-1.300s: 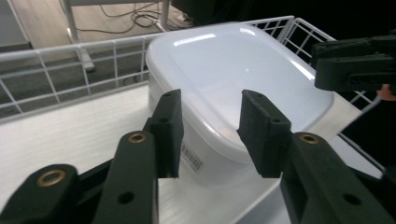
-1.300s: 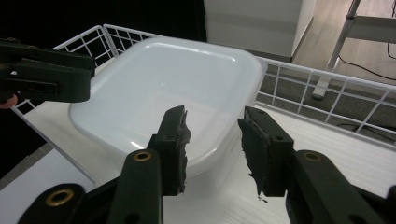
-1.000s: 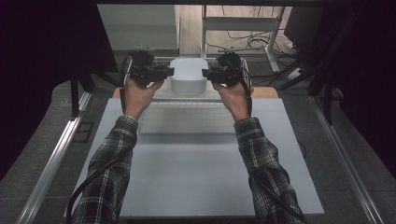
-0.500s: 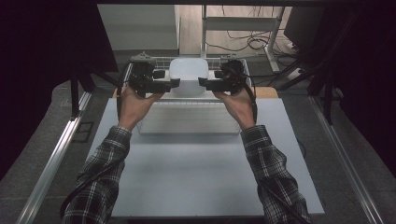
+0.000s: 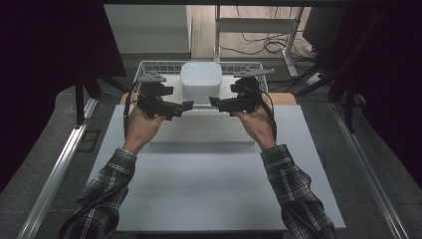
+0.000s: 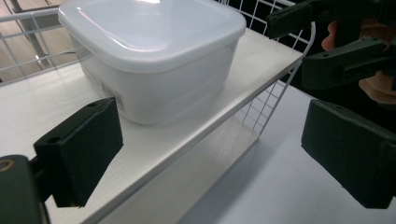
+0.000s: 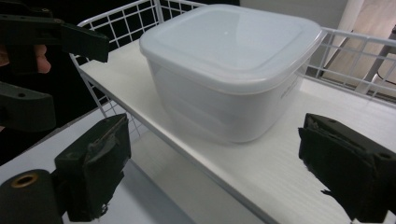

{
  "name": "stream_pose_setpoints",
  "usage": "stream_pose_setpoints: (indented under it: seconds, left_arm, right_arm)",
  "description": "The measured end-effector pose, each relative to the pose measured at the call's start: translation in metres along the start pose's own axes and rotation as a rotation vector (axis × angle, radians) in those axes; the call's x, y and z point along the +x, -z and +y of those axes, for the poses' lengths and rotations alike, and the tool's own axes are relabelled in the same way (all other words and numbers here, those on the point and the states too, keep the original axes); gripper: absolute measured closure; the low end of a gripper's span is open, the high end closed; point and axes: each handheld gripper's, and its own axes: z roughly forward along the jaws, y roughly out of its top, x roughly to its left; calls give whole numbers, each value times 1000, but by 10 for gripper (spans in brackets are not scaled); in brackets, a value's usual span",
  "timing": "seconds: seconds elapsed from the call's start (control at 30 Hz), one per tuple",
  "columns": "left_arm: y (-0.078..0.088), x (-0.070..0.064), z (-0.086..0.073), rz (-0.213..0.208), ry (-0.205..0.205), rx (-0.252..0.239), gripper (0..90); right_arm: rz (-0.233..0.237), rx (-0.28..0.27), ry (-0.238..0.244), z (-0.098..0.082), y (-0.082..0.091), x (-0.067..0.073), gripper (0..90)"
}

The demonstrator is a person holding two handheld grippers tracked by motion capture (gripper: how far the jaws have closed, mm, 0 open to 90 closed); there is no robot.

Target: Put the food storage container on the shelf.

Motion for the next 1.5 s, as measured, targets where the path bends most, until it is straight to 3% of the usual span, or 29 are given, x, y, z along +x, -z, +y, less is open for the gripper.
stream_pose_setpoints:
  seconds: [0.23,0.6,0.8,1.03,1.27,1.5]
  left_arm:
    - [1,-6,-11,11,-21,7,26]
    - [8,-17,-31,-18,-28,-28,36]
    - [7,-25,-45,-22,-55,-14,36]
    - [7,-24,-56,-41,-30,-7,39]
    - [6,-26,-67,-42,-34,22,40]
    - [7,-28,-78,-54,-24,25,53]
  right_arm:
    - [12,2,9,-8,1,2,65]
    - [31,4,49,-24,9,10,56]
    - [39,9,59,-33,12,15,49]
    - [53,12,64,-41,13,20,48]
    - [58,35,118,-51,11,27,27]
    - [57,46,132,-59,10,33,8]
